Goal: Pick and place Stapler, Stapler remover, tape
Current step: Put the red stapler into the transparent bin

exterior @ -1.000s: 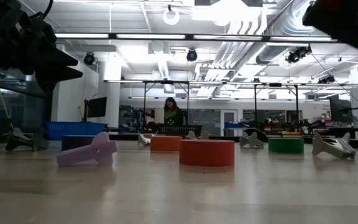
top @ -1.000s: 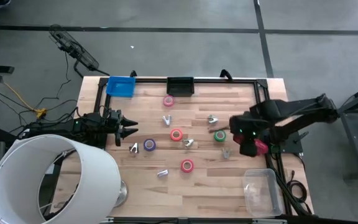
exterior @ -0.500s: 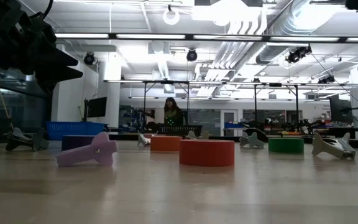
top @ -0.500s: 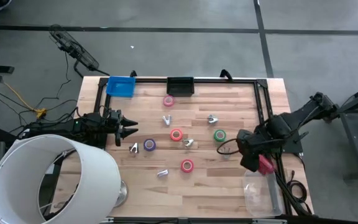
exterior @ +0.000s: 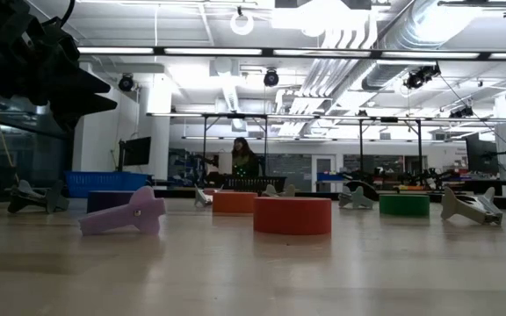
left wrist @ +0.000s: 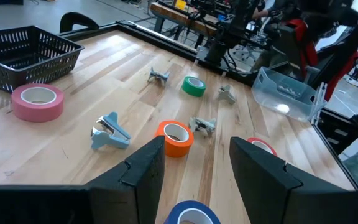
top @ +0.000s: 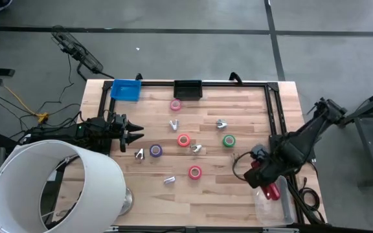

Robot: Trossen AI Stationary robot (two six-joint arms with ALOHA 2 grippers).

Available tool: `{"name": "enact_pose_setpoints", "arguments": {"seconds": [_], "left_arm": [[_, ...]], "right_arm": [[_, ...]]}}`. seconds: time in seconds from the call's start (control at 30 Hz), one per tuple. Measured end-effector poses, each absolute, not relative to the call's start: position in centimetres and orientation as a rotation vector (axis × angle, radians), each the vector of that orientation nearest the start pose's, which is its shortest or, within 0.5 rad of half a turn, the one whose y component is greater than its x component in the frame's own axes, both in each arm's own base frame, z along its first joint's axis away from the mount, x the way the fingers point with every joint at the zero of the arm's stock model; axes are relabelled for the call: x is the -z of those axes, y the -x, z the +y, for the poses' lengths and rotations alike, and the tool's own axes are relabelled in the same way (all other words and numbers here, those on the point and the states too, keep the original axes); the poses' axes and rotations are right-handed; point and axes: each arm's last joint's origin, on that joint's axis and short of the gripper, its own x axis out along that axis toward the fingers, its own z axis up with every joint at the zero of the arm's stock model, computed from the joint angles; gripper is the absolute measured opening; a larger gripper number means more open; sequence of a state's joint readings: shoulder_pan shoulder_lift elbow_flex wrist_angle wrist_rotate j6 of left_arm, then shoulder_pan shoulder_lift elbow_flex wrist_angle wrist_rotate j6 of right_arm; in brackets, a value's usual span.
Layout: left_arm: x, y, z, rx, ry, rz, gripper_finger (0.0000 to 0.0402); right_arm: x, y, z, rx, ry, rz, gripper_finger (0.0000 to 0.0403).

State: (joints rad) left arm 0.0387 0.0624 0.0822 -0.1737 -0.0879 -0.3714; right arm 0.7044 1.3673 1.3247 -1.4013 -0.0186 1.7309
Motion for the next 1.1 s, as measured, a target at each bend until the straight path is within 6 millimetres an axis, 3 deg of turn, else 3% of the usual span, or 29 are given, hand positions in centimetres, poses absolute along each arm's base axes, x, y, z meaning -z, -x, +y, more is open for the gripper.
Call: {"name": "enact_pose_setpoints", "arguments": {"seconds": [0.37, 0.73, 0.9, 1.1], "left_arm": [[-17.0, -9.6, 0.6, -0.154, 0.367, 0.129, 0.0177], [-17.0, -9.6, 0.6, -0.154, 0.367, 0.129, 0.0177], [-17.0, -9.6, 0.6, -0.154, 0.367, 0.128, 0.0177], [-17.0, -9.6, 0.6, -0.153, 0.367, 0.128, 0.0177]], "right_arm": [[-29.8, -14.9, 18.1, 0.915, -1.018, 1.360, 0.0193], [-25.5, -13.5, 17.3, 0.887, -1.106, 1.412, 0.0193], [-23.1, -13.7, 17.6, 0.816, -1.174, 1.409, 0.0193], [-21.9, -13.6, 17.6, 0.802, -1.182, 1.410, 0.0193]]}}
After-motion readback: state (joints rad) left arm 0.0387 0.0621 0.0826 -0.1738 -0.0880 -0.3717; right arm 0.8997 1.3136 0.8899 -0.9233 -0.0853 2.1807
